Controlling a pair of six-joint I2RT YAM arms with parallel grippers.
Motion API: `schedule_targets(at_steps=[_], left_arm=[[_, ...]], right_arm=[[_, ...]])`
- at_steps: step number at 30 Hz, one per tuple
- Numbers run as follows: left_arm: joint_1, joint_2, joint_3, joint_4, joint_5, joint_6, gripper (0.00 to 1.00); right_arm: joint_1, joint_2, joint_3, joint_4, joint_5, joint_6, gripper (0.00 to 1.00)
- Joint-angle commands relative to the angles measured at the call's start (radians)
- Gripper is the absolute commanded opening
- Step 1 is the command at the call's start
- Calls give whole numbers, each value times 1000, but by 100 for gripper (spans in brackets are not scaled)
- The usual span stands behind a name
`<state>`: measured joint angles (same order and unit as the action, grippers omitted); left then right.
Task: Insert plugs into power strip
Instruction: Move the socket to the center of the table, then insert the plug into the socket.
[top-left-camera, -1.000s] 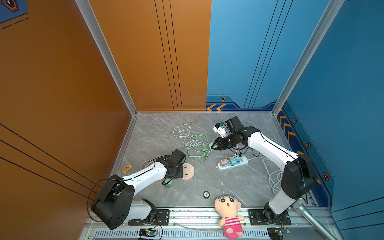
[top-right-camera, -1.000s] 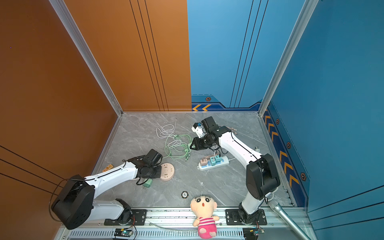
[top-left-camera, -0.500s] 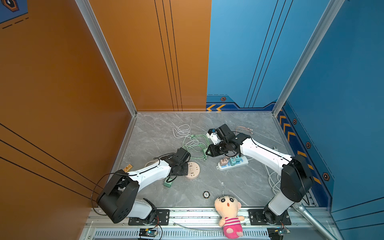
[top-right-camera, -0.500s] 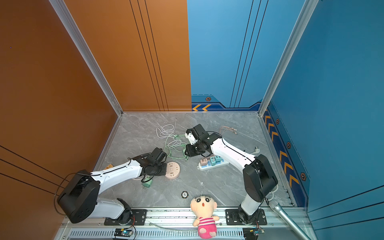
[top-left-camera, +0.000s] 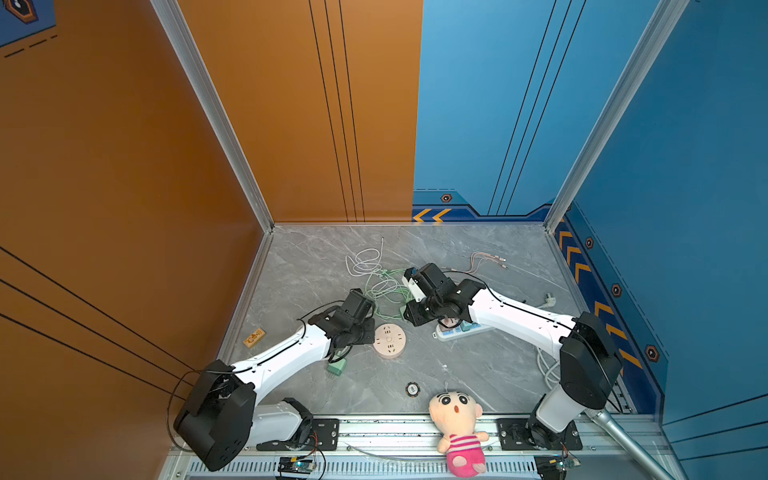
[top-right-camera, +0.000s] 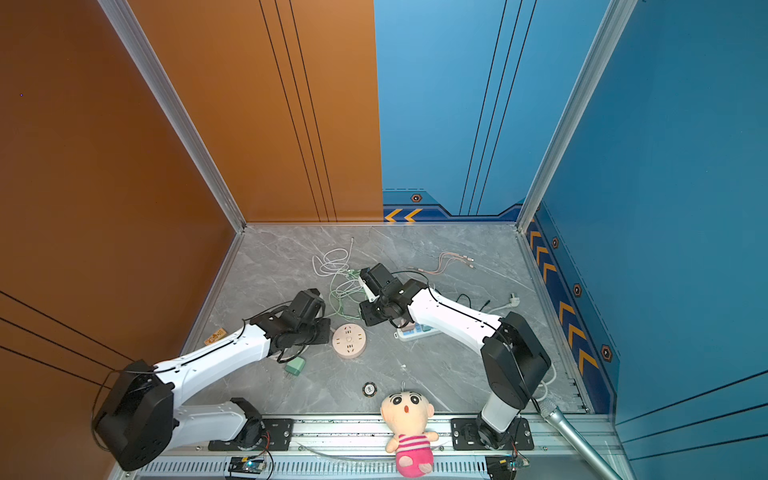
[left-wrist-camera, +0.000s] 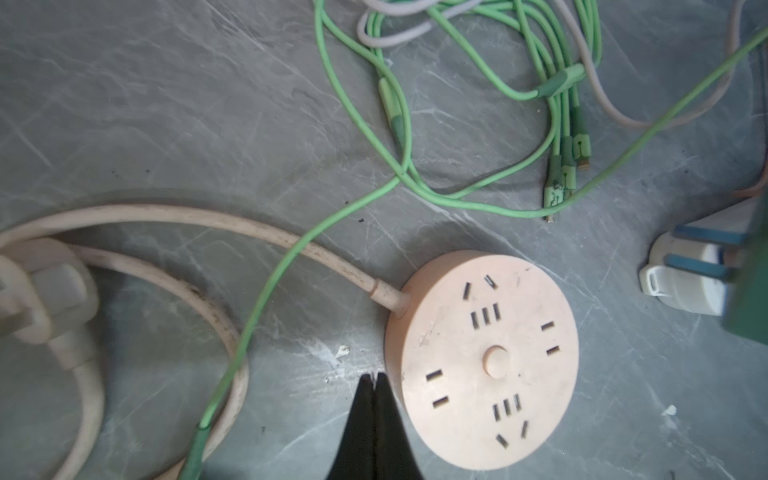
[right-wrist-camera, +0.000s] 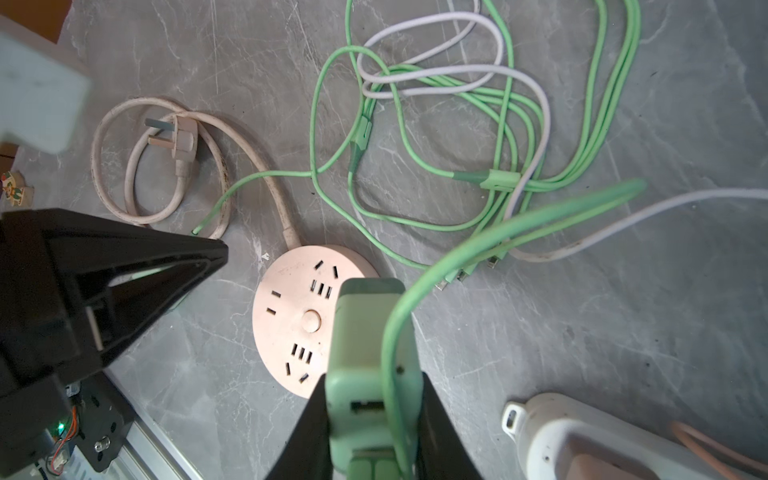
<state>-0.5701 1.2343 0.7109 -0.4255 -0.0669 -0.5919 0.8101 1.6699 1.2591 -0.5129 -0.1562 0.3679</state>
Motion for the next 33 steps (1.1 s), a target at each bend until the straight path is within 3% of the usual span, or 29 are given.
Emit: schedule_targets(at_steps=[1, 10, 33], left_arm=[[31, -55, 13, -96, -21, 31, 0], [109, -112, 13, -149, -14, 65, 0], [145, -107, 6, -148, 9, 104, 0]], right_arm=[[15, 21, 18, -65, 4, 13, 0], [59, 30, 45, -130, 7, 23, 0], [101, 133, 100, -210, 11, 69, 0]])
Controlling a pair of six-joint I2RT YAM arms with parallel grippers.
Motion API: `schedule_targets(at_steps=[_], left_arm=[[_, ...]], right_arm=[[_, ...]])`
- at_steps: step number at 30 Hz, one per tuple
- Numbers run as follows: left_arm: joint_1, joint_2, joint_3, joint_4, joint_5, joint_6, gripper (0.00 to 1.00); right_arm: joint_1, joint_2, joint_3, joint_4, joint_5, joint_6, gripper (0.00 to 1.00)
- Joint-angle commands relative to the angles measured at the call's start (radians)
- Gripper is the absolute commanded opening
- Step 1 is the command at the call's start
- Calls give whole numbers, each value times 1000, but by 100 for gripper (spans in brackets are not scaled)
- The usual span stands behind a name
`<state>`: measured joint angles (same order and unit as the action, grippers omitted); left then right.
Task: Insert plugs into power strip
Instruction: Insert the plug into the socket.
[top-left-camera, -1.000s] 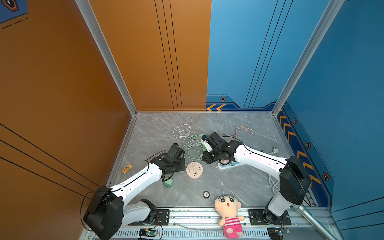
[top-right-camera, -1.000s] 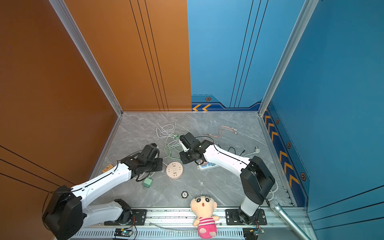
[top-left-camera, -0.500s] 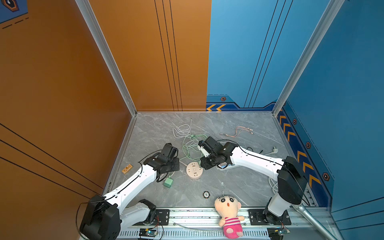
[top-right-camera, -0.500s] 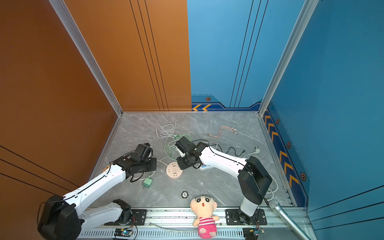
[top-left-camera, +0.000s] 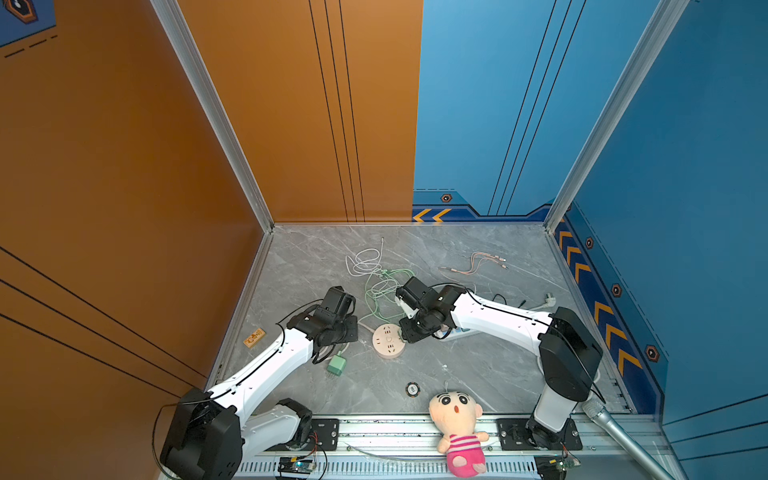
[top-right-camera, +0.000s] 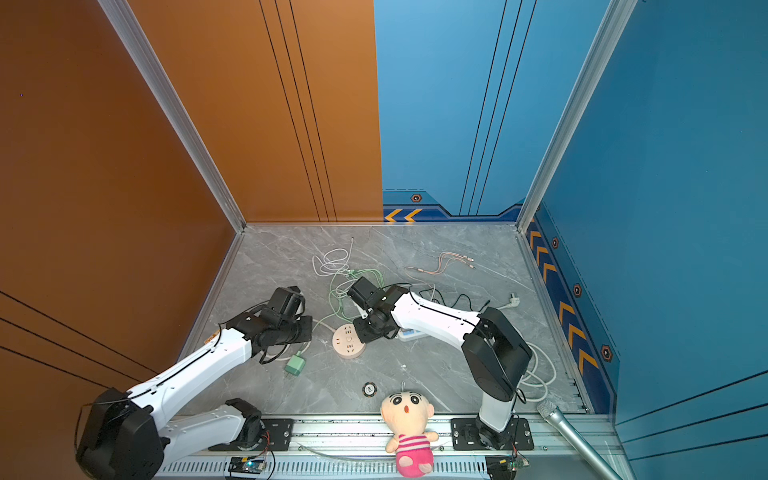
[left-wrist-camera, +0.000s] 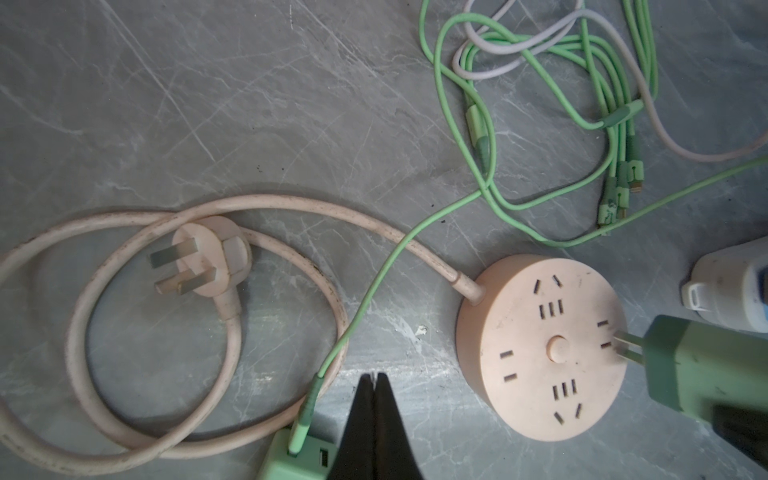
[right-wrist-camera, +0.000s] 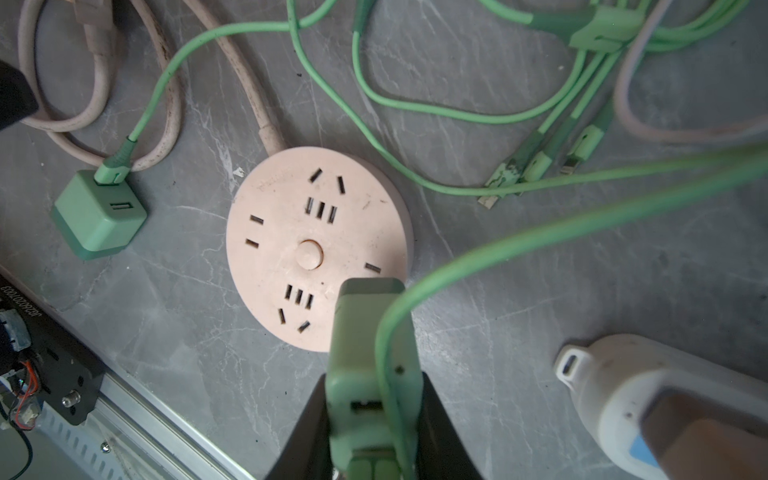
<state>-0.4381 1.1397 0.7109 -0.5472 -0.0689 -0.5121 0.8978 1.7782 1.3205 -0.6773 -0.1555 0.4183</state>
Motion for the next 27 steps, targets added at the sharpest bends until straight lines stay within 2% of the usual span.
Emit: schedule_targets(at_steps=[1, 27], left_arm=[[16, -14, 3, -26, 12, 24, 0], [39, -54, -34, -26, 26, 15, 0]], right_arm=[[16, 31, 45, -52, 14, 19, 0], [7, 50, 46, -107, 65, 20, 0]])
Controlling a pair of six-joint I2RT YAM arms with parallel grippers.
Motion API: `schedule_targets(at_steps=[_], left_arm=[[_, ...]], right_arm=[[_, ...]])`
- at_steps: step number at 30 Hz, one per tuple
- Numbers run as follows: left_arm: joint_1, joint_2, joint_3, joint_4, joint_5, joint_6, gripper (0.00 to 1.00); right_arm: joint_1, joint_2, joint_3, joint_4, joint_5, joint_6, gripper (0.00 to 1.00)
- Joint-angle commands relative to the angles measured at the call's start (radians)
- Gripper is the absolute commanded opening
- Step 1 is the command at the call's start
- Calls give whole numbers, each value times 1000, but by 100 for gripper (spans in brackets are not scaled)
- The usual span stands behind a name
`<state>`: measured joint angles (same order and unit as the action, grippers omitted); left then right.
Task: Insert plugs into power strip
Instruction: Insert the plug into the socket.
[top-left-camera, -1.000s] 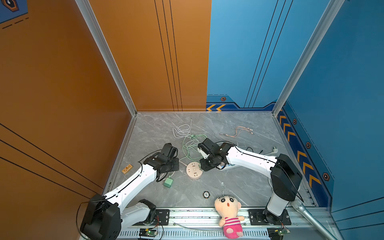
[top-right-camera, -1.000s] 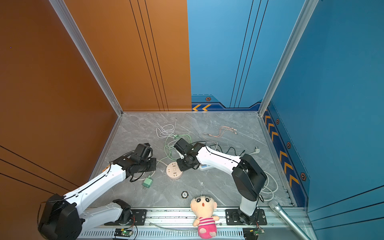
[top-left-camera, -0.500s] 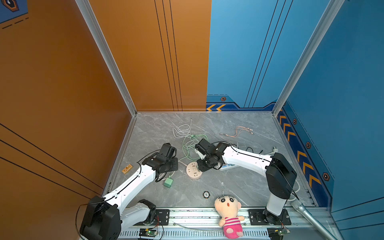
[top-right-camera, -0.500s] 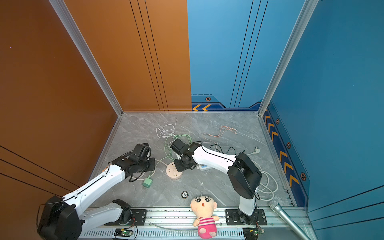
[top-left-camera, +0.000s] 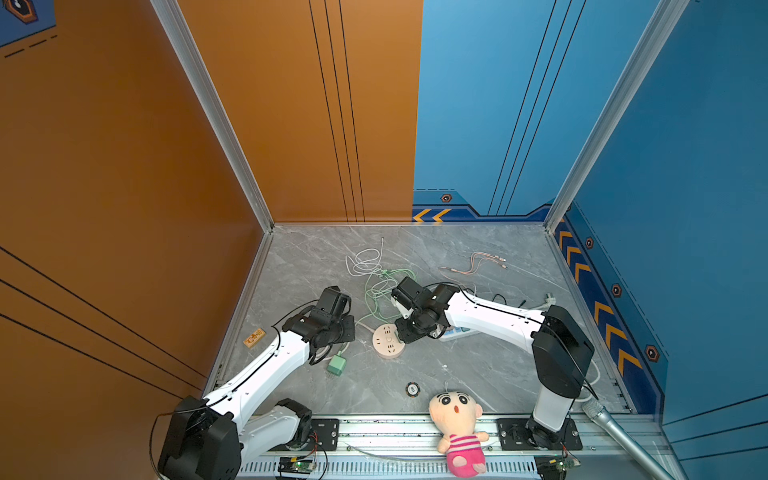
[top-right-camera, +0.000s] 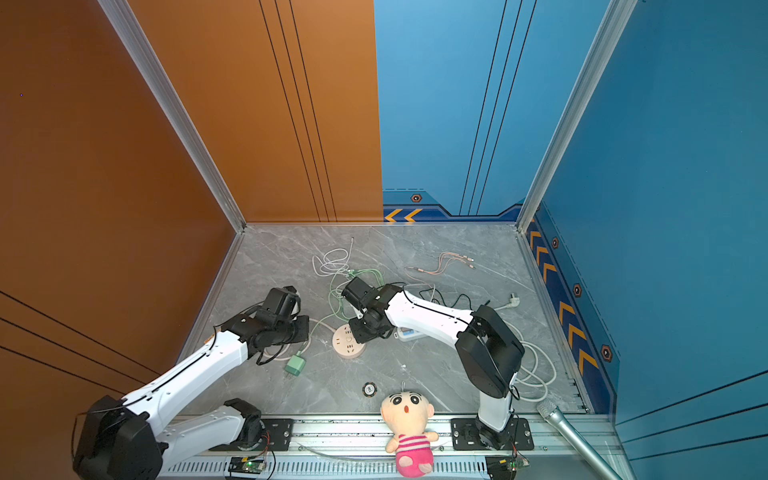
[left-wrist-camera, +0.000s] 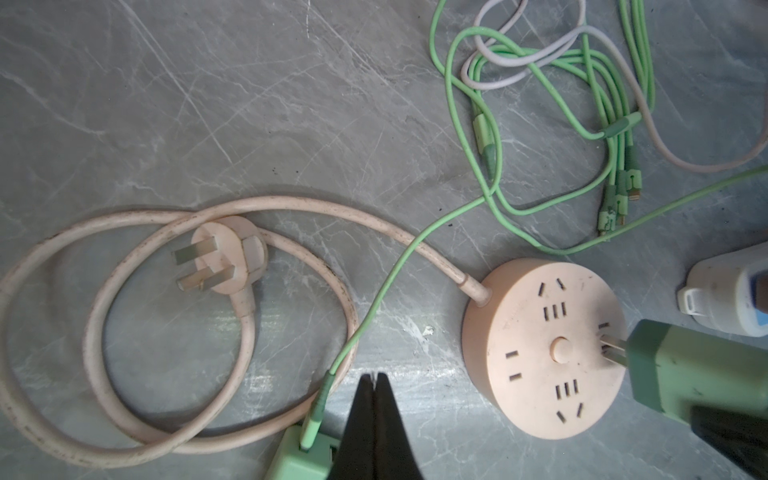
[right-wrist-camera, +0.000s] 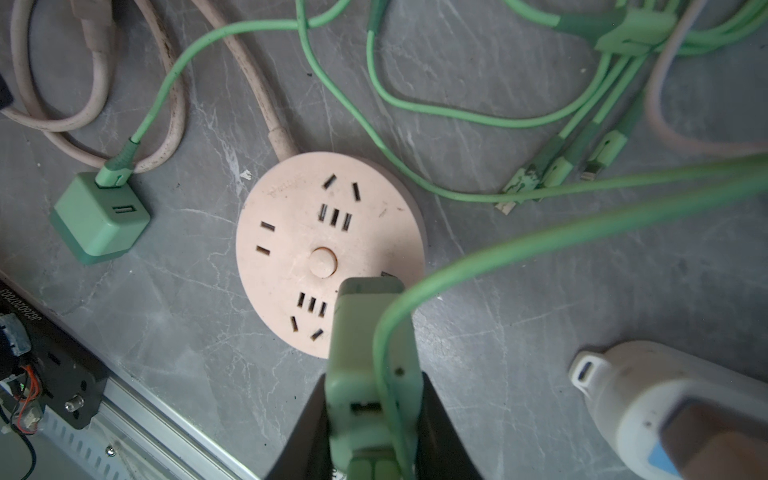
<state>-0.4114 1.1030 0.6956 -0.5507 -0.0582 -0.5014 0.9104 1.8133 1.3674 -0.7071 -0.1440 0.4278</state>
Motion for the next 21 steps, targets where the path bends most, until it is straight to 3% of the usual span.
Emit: schedule_targets(at_steps=[1, 21], left_arm=[[11, -20, -20, -23, 14, 3, 0], [16, -51, -39, -20, 1, -12, 0]], right_arm=[[-7, 16, 0, -76, 54, 11, 0], [16, 121, 122, -231, 110, 15, 0]])
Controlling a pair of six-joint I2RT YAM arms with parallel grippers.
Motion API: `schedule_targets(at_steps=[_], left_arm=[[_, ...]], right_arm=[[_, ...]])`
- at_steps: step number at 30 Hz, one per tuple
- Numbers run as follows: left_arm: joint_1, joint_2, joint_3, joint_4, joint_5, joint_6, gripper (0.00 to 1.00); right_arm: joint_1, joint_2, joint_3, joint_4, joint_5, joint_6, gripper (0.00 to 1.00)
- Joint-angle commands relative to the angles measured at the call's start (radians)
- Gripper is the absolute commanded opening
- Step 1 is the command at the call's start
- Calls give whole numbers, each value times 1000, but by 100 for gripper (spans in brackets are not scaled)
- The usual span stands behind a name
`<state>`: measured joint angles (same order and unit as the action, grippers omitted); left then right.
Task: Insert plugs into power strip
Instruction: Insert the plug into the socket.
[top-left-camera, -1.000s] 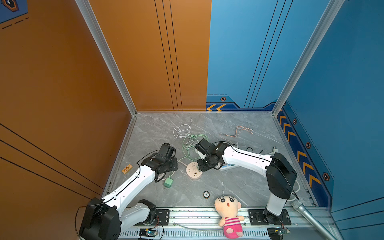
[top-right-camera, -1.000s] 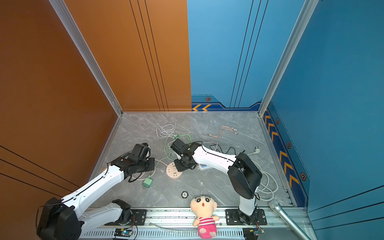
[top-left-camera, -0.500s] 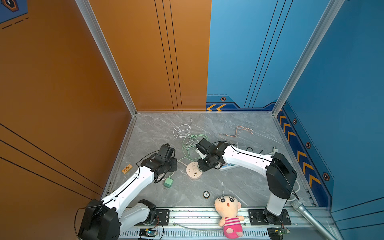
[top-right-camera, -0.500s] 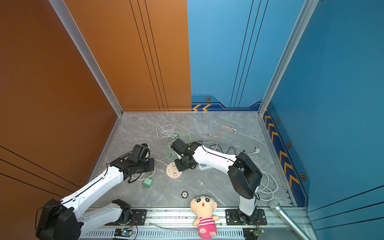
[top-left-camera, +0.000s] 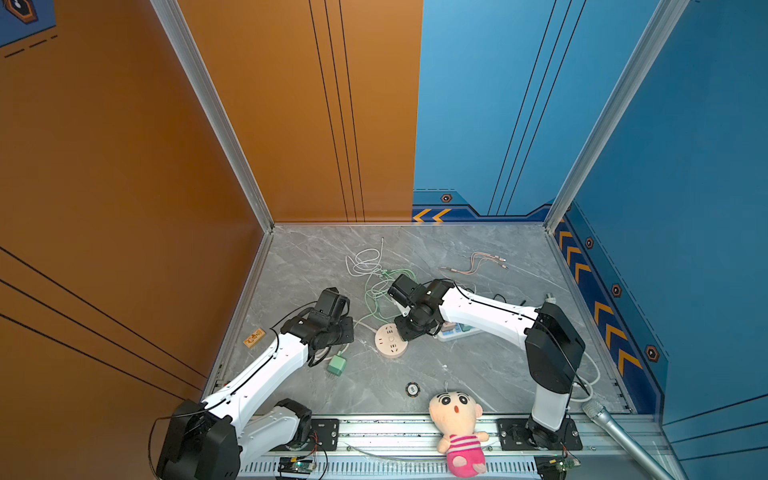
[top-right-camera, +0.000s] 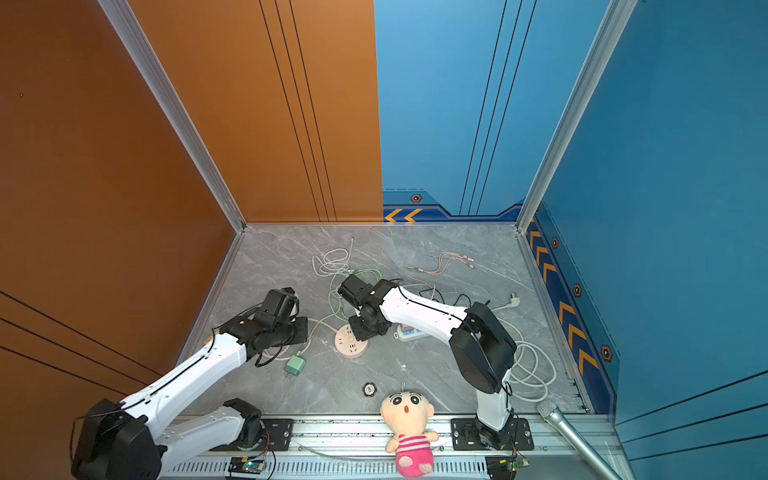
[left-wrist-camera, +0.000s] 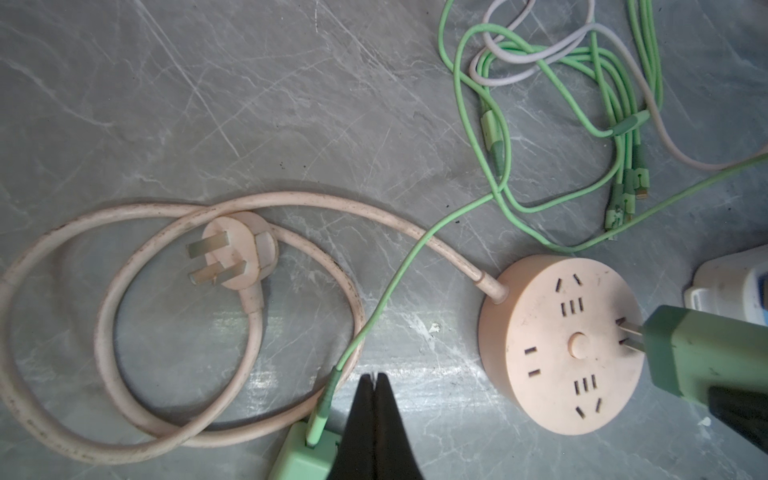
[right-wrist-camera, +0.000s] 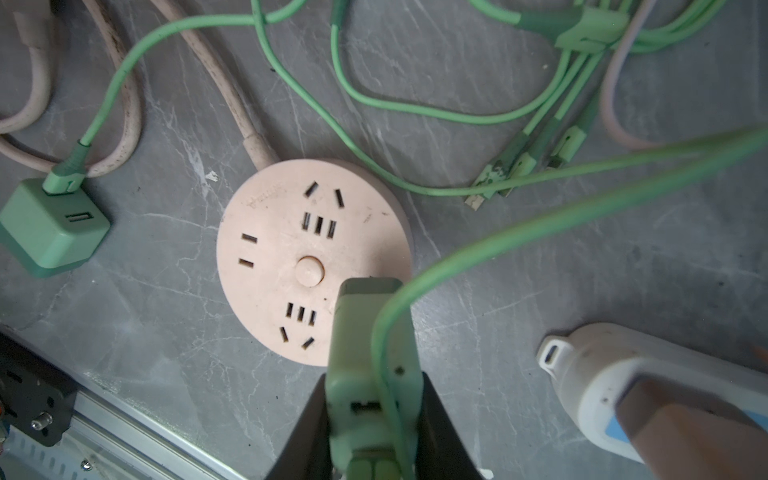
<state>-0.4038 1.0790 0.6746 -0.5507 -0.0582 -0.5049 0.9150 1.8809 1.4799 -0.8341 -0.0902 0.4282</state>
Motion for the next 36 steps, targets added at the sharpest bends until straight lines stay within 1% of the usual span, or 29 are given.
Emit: schedule_targets(at_steps=[1, 6, 13, 22, 27, 32, 36], left_arm=[[7, -37, -21, -20, 3, -10, 0], [6, -83, -31, -21, 5, -6, 0], [-1, -109, -32, -20, 17, -8, 0], [-3, -165, -34, -24, 33, -10, 0], [-3, -173, -38, -28, 29, -14, 0], [-3, -183, -39, -33, 30, -19, 0], [-4, -188, -38, -33, 29, -23, 0]], right_arm=[[13, 56, 10, -106, 58, 18, 0], [22, 79, 36, -134, 73, 36, 0], [57, 166, 109, -202, 104, 43, 0], [65, 200, 76, -196, 121, 65, 0], [64, 252, 88, -159, 73, 68, 0], [61, 276, 78, -153, 83, 73, 0], [56, 278, 44, -135, 64, 86, 0]])
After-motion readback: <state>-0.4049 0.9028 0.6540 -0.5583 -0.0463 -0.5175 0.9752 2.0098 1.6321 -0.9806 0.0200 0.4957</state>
